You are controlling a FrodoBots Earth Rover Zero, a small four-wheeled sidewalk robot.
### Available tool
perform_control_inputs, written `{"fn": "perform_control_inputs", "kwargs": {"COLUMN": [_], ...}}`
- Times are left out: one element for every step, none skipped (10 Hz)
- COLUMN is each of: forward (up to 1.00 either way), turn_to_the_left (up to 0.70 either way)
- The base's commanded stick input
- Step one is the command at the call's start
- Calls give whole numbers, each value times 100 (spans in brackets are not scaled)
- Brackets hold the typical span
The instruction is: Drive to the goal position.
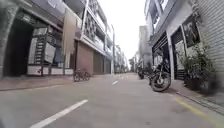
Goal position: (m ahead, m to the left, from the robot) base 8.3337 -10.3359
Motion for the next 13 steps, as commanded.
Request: {"fn": "perform_control_inputs", "kwargs": {"forward": [46, 46, 46, 46, 46, 46, 46, 46, 46, 46, 46, 46, 46], "turn_to_the_left": [46, 33, 10, 0, 0, 0, 0, 0, 0, 0, 0, 0, 0]}}
